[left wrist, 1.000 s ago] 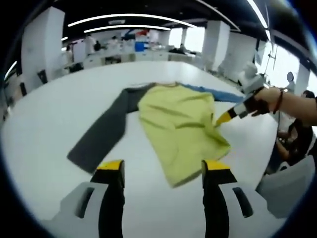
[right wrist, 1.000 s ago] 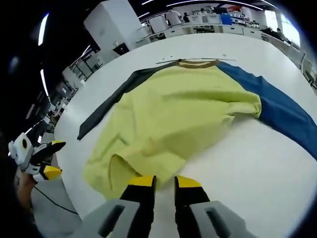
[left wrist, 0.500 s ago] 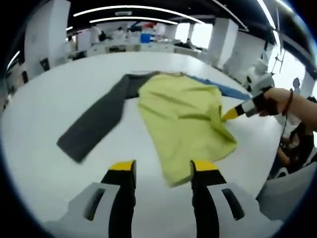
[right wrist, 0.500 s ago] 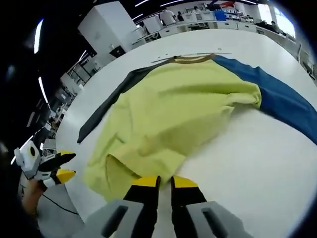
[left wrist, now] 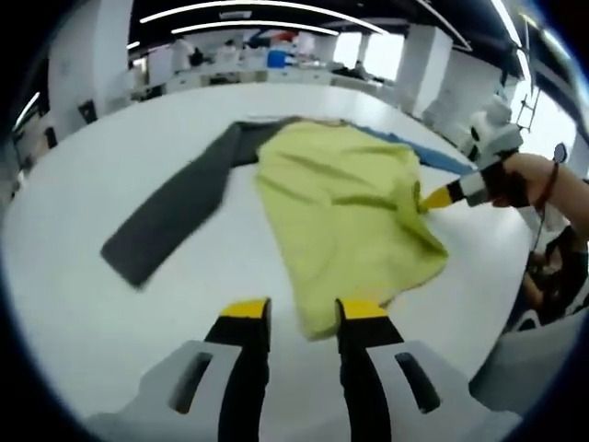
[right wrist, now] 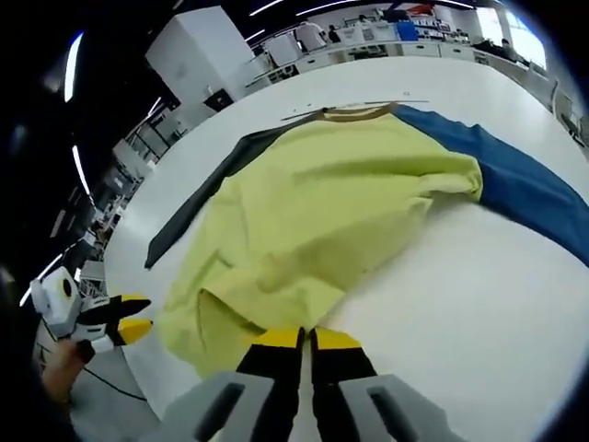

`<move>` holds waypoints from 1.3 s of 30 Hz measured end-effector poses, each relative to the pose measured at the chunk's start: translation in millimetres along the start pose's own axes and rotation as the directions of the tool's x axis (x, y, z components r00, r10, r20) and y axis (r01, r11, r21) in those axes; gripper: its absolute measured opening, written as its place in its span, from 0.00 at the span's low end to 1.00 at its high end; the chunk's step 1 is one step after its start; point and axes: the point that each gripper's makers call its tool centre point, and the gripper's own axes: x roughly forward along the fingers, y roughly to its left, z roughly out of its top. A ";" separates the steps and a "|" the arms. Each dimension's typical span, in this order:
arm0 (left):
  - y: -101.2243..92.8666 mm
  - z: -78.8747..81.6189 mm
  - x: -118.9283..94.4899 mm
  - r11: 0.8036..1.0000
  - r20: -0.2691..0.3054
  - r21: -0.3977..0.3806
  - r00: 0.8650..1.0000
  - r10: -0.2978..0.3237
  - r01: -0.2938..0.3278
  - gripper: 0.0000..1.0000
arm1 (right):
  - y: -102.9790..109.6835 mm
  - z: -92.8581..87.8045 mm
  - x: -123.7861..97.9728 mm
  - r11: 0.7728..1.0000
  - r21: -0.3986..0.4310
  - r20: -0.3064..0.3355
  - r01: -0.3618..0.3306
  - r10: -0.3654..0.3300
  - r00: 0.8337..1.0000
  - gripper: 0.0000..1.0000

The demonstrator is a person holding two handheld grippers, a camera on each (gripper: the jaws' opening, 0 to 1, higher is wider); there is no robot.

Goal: Fold the garment on the visible template until the final outline fits inside the template.

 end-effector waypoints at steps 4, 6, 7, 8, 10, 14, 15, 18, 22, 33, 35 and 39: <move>-1.6 -4.6 1.9 0.999 -0.016 0.040 1.000 0.016 -0.015 0.19 | 0.5 0.1 -3.0 1.000 -0.019 0.005 -0.002 0.003 1.000 0.00; -2.6 -4.1 1.3 0.999 -0.013 0.033 1.000 0.016 -0.016 0.19 | -1.1 0.1 -5.3 1.000 -0.027 0.009 0.003 -0.003 1.000 0.00; -1.2 -3.1 1.5 0.999 -0.006 0.032 1.000 0.021 -0.020 0.17 | -2.0 0.1 -6.4 0.999 -0.034 0.010 0.007 -0.007 1.000 0.00; -0.2 -2.5 1.4 0.999 -0.004 0.038 1.000 0.025 -0.024 0.16 | -2.4 -0.1 -7.6 0.999 -0.039 0.011 0.009 -0.009 1.000 0.00; 2.4 -1.4 1.5 0.999 0.002 0.035 0.999 0.034 -0.034 0.15 | -4.0 -0.9 -10.2 0.999 -0.044 0.012 0.013 -0.013 1.000 0.00; 1.7 -6.4 3.0 1.000 -0.019 0.008 0.999 0.029 -0.029 0.14 | -7.5 -5.8 -14.1 0.998 -0.063 0.003 0.021 -0.020 1.000 0.00; 2.1 -7.7 3.8 1.000 -0.023 0.005 0.999 0.031 -0.031 0.13 | -8.8 -8.0 -15.8 0.997 -0.073 -0.002 0.023 -0.023 1.000 0.00; -0.3 -9.9 4.7 1.000 -0.036 0.002 0.999 0.026 -0.026 0.13 | -13.5 -11.9 -19.3 0.996 -0.086 -0.007 0.035 -0.035 0.999 0.00; -1.1 -14.6 6.5 1.000 -0.054 0.003 0.998 0.028 -0.028 0.11 | -18.3 -15.5 -24.5 0.995 -0.087 -0.007 0.042 -0.042 0.999 0.00; -1.8 -16.8 7.7 1.000 -0.061 -0.012 0.998 0.013 -0.014 0.01 | -38.1 -29.2 -42.5 0.990 -0.116 -0.015 0.081 -0.083 0.996 0.00; -1.7 -16.5 6.7 1.000 -0.063 0.002 0.998 0.018 -0.018 0.01 | -42.1 -32.1 -46.1 0.989 -0.120 -0.017 0.088 -0.090 0.996 0.00; -0.7 -9.5 1.4 0.999 -0.040 0.026 0.999 0.030 -0.029 0.00 | -45.8 -37.0 -53.8 0.991 -0.105 -0.015 0.080 -0.082 0.996 0.00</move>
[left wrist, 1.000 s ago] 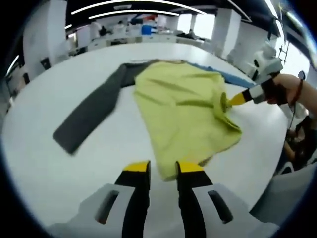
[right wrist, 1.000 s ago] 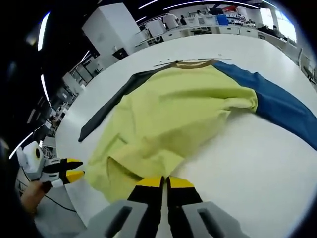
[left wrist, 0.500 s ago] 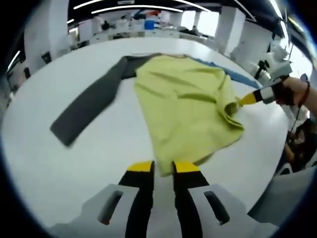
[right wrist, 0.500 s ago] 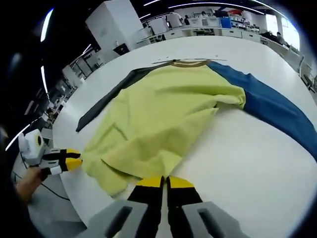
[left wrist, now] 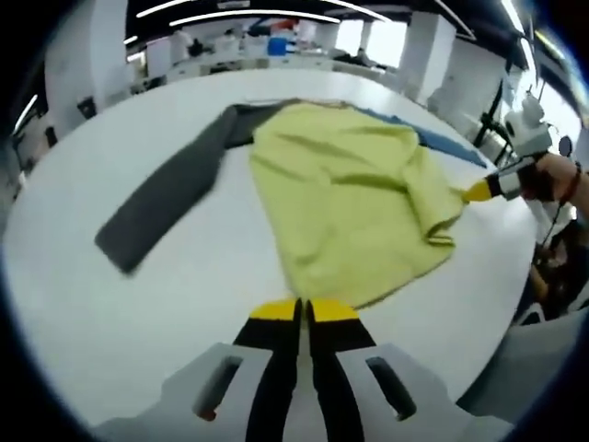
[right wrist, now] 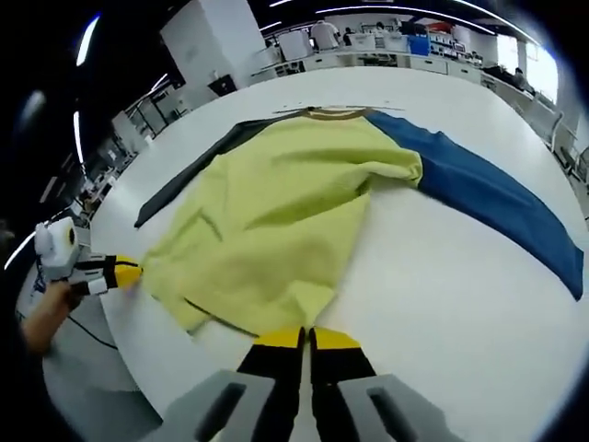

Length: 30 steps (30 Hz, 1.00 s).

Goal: Fold the garment on the visible template until the final outline fits inside the template.

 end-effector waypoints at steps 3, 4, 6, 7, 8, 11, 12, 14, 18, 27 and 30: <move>1.9 3.7 -4.6 1.000 0.009 0.002 1.000 0.003 -0.003 0.00 | -1.8 -5.2 -5.5 1.000 -0.002 0.001 0.000 0.000 1.000 0.00; 3.0 4.6 -6.2 1.000 0.013 -0.001 1.000 0.007 -0.007 0.00 | -2.7 -6.7 -7.1 1.000 -0.008 0.000 0.003 -0.003 1.000 0.00; 4.4 9.8 -11.7 1.000 0.037 0.003 0.999 0.015 -0.015 0.00 | -5.9 -10.3 -12.2 1.000 -0.023 0.000 0.016 -0.016 1.000 0.00; 4.7 11.2 -13.7 1.000 0.041 0.008 0.999 0.016 -0.017 0.00 | -7.8 -12.2 -15.3 0.999 -0.026 0.001 0.021 -0.021 1.000 0.00; 5.8 12.2 -14.8 1.000 0.043 0.013 0.999 0.019 -0.019 0.00 | -9.4 -13.3 -17.3 0.999 -0.026 0.002 0.025 -0.025 1.000 0.00; 9.8 17.2 -23.8 0.999 0.060 0.016 0.998 0.031 -0.032 0.00 | -15.6 -17.6 -24.6 0.998 -0.035 0.007 0.049 -0.048 0.999 0.00; 11.0 18.5 -26.2 0.999 0.064 0.018 0.997 0.037 -0.038 0.00 | -18.2 -20.0 -27.6 0.998 -0.040 0.006 0.057 -0.057 0.998 0.00; 15.0 20.0 -30.5 0.998 0.068 0.028 0.996 0.050 -0.052 0.00 | -22.4 -24.2 -32.8 0.996 -0.042 0.010 0.074 -0.074 0.997 0.00; 21.3 20.4 -38.4 0.998 0.076 0.005 0.996 0.054 -0.055 0.00 | -29.1 -33.1 -40.2 0.996 -0.026 0.015 0.086 -0.086 0.996 0.00; 14.0 15.5 -36.7 0.999 0.056 0.015 0.998 0.037 -0.038 0.00 | -29.7 -49.2 -48.4 0.996 -0.005 0.008 0.085 -0.085 0.996 0.00; 11.8 14.7 -36.4 0.999 0.051 0.016 0.998 0.028 -0.029 0.00 | -31.2 -51.1 -52.9 0.995 -0.012 0.019 0.100 -0.099 0.995 0.00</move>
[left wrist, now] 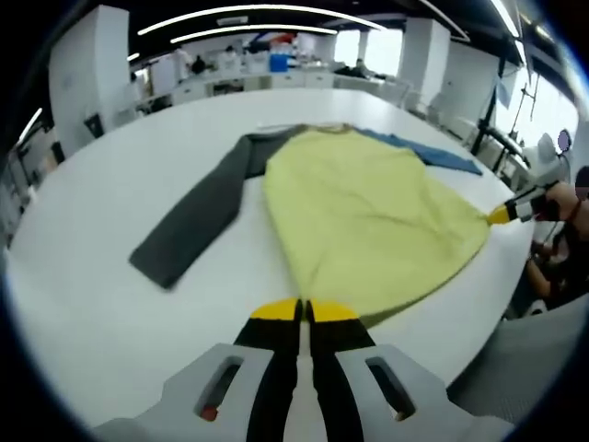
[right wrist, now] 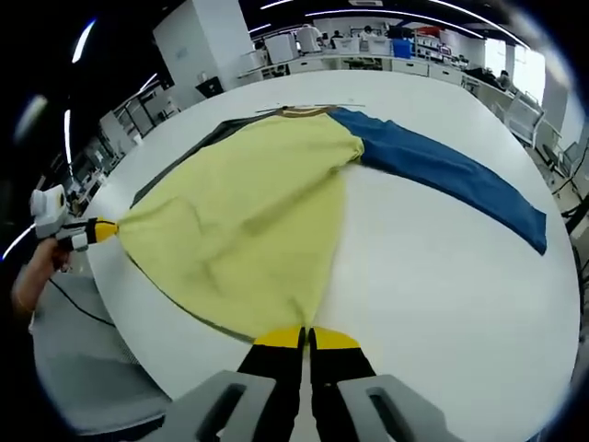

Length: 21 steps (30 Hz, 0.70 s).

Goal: Fold the garment on the visible template until the final outline fits inside the template.

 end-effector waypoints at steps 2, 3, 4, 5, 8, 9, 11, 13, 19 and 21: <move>-1.3 -2.0 0.2 1.000 -0.007 -0.002 1.000 -0.005 0.005 0.00 | 0.3 -3.9 -2.6 1.000 0.000 -0.003 0.005 -0.005 1.000 0.00; -1.7 -3.2 0.5 1.000 -0.010 0.001 1.000 -0.006 0.006 0.00 | 1.3 -5.8 -4.0 1.000 0.003 0.000 0.005 -0.005 1.000 0.00; -1.9 -4.3 0.7 1.000 -0.013 0.004 1.000 -0.008 0.008 0.00 | 1.7 -7.0 -4.9 1.000 -0.001 0.003 0.010 -0.010 1.000 0.00; -1.8 -5.5 0.9 1.000 -0.018 0.003 1.000 -0.008 0.008 0.00 | 0.1 -8.6 -6.4 0.999 -0.014 0.009 0.028 -0.028 1.000 0.00; -2.7 -10.2 1.5 1.000 -0.033 0.000 0.999 -0.013 0.013 0.00 | 2.7 -13.6 -10.0 0.998 -0.019 0.028 0.052 -0.052 0.998 0.00; -3.2 -11.5 1.5 1.000 -0.037 0.001 0.999 -0.016 0.016 0.00 | 2.9 -14.7 -10.9 0.998 -0.026 0.033 0.059 -0.058 0.998 0.00; -3.9 -13.9 1.3 1.000 -0.046 0.000 0.999 -0.020 0.020 0.00 | 1.9 -15.3 -12.9 0.996 -0.025 0.054 0.081 -0.079 0.995 0.00; -4.6 -16.5 1.2 1.000 -0.056 -0.002 0.998 -0.024 0.024 0.00 | 1.9 -18.1 -13.7 0.996 -0.024 0.062 0.088 -0.087 0.994 0.00; -7.0 -24.3 0.4 0.999 -0.080 -0.009 0.996 -0.036 0.035 0.00 | -3.1 -24.7 -12.3 0.996 -0.003 0.049 0.092 -0.091 0.995 0.00; -7.9 -26.2 0.0 0.999 -0.086 -0.010 0.996 -0.040 0.039 0.00 | -3.1 -25.8 -12.3 0.996 -0.009 0.043 0.086 -0.085 0.995 0.00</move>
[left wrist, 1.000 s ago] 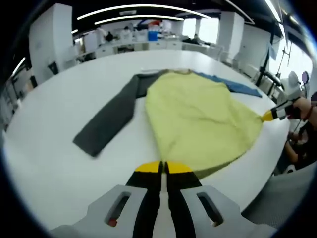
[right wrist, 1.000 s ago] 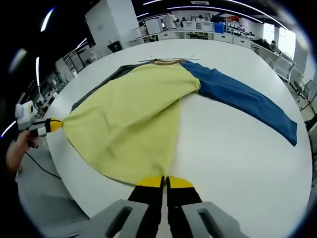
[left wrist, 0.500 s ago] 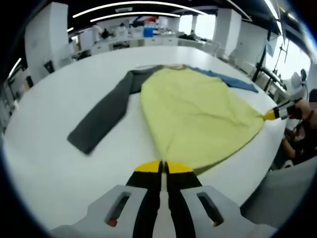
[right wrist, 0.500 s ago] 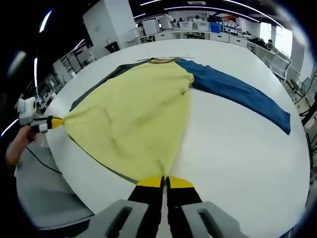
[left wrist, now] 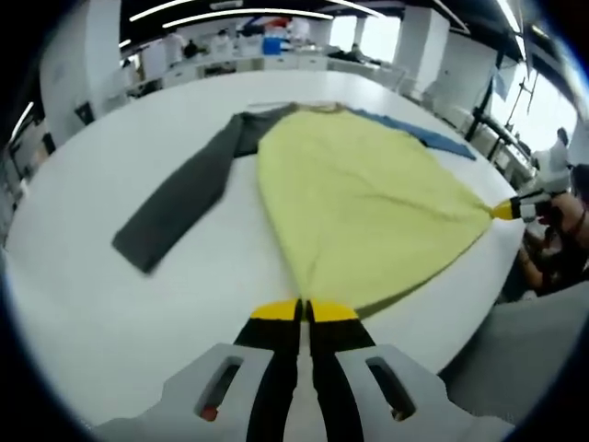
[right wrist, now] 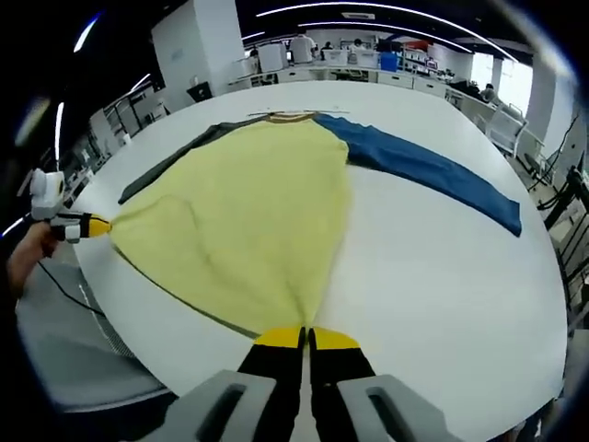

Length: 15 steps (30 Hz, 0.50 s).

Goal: Fold the garment on the visible template until the final outline fits inside the template.

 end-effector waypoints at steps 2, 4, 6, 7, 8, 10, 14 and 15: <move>-0.6 -2.8 0.2 1.000 -0.011 -0.002 1.000 -0.003 0.003 0.00 | -1.3 -1.2 0.0 1.000 0.001 -0.003 0.000 0.000 1.000 0.00; -2.4 -5.1 0.7 1.000 -0.019 -0.004 1.000 -0.006 0.006 0.00 | -3.0 -2.8 1.1 1.000 0.005 -0.009 0.001 -0.001 1.000 0.00; -4.2 -8.0 1.7 1.000 -0.029 -0.003 1.000 -0.009 0.009 0.00 | -4.1 -4.3 2.0 1.000 0.011 -0.013 0.002 -0.002 1.000 0.00; -4.6 -8.8 1.9 1.000 -0.032 -0.004 0.999 -0.009 0.009 0.00 | -3.9 -5.1 2.1 1.000 0.011 -0.017 0.001 -0.001 1.000 0.00; -5.1 -10.4 1.9 1.000 -0.038 -0.006 0.999 -0.009 0.009 0.00 | -4.1 -5.7 1.9 1.000 0.010 -0.018 0.001 -0.001 1.000 0.00; -6.1 -12.0 1.9 1.000 -0.043 -0.006 0.999 -0.011 0.011 0.00 | -5.3 -7.1 1.9 1.000 0.012 -0.019 0.001 -0.001 1.000 0.00; -7.1 -15.7 2.7 1.000 -0.055 -0.007 0.998 -0.015 0.014 0.00 | -6.2 -7.8 1.6 1.000 0.017 -0.022 -0.002 0.003 1.000 0.00; -7.4 -16.3 2.7 1.000 -0.058 -0.007 0.998 -0.014 0.014 0.00 | -6.2 -8.2 1.6 1.000 0.014 -0.025 -0.004 0.005 1.000 0.00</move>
